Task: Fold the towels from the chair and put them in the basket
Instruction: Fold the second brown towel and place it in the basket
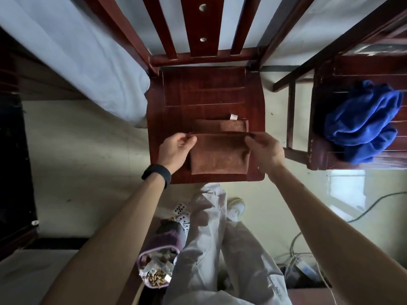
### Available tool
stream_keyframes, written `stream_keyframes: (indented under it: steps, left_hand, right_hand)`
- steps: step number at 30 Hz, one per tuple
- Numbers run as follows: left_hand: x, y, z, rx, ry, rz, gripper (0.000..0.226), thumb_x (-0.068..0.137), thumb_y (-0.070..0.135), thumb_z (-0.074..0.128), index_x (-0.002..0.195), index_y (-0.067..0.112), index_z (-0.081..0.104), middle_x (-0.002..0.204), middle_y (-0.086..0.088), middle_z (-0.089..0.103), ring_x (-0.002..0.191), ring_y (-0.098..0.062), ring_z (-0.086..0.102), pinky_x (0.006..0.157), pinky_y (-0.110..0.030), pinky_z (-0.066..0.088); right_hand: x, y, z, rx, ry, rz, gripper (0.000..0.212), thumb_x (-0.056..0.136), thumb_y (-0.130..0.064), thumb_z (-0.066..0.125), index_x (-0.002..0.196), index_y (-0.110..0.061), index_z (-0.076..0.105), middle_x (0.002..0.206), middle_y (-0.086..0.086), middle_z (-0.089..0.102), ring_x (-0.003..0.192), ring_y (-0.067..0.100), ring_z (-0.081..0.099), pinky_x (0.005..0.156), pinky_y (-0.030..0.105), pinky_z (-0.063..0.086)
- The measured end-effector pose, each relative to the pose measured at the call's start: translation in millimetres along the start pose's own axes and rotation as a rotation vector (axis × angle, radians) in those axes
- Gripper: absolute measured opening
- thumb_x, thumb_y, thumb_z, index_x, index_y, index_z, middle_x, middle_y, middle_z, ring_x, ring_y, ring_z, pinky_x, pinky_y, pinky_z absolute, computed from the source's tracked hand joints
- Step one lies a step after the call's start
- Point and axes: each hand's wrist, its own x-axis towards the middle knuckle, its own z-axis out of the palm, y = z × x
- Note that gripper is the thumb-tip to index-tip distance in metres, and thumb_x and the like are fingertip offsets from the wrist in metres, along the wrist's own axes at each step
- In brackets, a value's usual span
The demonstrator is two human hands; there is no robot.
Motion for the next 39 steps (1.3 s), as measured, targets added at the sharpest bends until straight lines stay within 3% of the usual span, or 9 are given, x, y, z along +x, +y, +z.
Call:
stream_keyframes:
  steps: [7,14,17,20,24,26,29,33,39]
  left_hand:
    - [55.5,-7.3,15.0,0.028,-0.009,-0.025,0.042,0.092,0.047,0.060,0.115,0.012,0.069,0.106,-0.003,0.073,0.100,-0.015,0.067,0.090,-0.029,0.051]
    - [68.7,-3.2,29.2,0.049,0.036,-0.047,0.034,0.094,0.044,0.058,0.108,0.015,0.069,0.089,0.004,0.069,0.093,-0.017,0.067,0.082,-0.026,0.049]
    - [70.9,-3.5,32.5,0.070,0.056,-0.058,0.035,0.094,0.045,0.057,0.107,0.014,0.067,0.095,0.000,0.072,0.094,-0.020,0.067,0.085,-0.030,0.052]
    - [68.2,-1.0,38.8,0.110,0.103,-0.048,0.035,0.096,0.044,0.054,0.111,0.013,0.063,0.098,-0.003,0.071,0.091,-0.022,0.068,0.075,-0.030,0.052]
    - [45.6,-0.6,50.1,0.313,0.298,0.143,0.039,0.094,0.042,0.053,0.120,0.013,0.051,0.113,-0.010,0.059,0.097,-0.028,0.061,0.074,-0.041,0.053]
    - [30.0,-9.9,59.5,0.496,0.352,0.301,0.045,0.092,0.042,0.052,0.127,0.014,0.050,0.129,-0.014,0.054,0.118,-0.031,0.054,0.093,-0.048,0.047]
    - [11.3,-25.1,72.2,0.671,0.200,0.457,0.061,0.094,0.046,0.046,0.148,0.019,0.038,0.159,-0.006,0.028,0.147,-0.027,0.025,0.116,-0.053,0.019]
    - [15.1,-43.4,79.6,0.798,0.091,0.494,0.069,0.097,0.052,0.039,0.156,0.026,0.016,0.165,-0.002,0.006,0.152,-0.022,0.006,0.119,-0.056,0.007]
    - [36.6,-69.5,80.0,0.815,0.077,0.478,0.072,0.096,0.062,0.032,0.156,0.034,0.007,0.165,0.003,-0.003,0.152,-0.016,-0.001,0.117,-0.061,0.003]
  right_hand:
    - [57.1,-7.4,21.8,-0.005,0.059,0.049,0.029,0.093,-0.036,0.065,0.117,-0.021,0.069,0.099,-0.007,0.068,0.097,0.014,0.065,0.086,0.026,0.052]
    - [76.9,0.2,31.6,-0.061,0.086,0.104,0.031,0.095,-0.036,0.062,0.121,-0.020,0.066,0.100,-0.006,0.064,0.098,0.015,0.062,0.092,0.032,0.051]
    - [80.7,0.6,34.0,-0.080,0.086,0.110,0.030,0.094,-0.037,0.063,0.118,-0.020,0.067,0.097,-0.007,0.064,0.097,0.016,0.063,0.091,0.032,0.052]
    - [83.0,0.8,35.8,-0.106,0.092,0.090,0.029,0.093,-0.037,0.064,0.116,-0.020,0.066,0.094,-0.007,0.064,0.098,0.018,0.065,0.084,0.027,0.048]
    - [64.7,12.4,40.9,-0.163,0.224,-0.030,0.041,0.091,-0.044,0.062,0.124,-0.020,0.057,0.117,0.004,0.059,0.109,0.026,0.057,0.095,0.037,0.046]
    - [43.7,25.1,48.2,-0.305,0.316,-0.233,0.046,0.092,-0.039,0.060,0.131,-0.014,0.053,0.130,0.012,0.052,0.116,0.031,0.050,0.098,0.042,0.041]
    - [20.0,42.7,62.4,-0.591,0.242,-0.470,0.056,0.094,-0.035,0.056,0.145,-0.014,0.044,0.155,0.009,0.037,0.141,0.027,0.037,0.111,0.045,0.034]
    - [25.5,55.5,75.4,-0.827,0.048,-0.485,0.064,0.101,-0.042,0.038,0.159,-0.026,0.016,0.168,0.002,0.005,0.154,0.018,-0.002,0.122,0.054,0.008]
    - [50.8,75.6,80.1,-0.911,0.047,-0.529,0.066,0.102,-0.053,0.030,0.160,-0.028,0.009,0.168,0.002,0.002,0.154,0.018,-0.005,0.122,0.058,0.006]
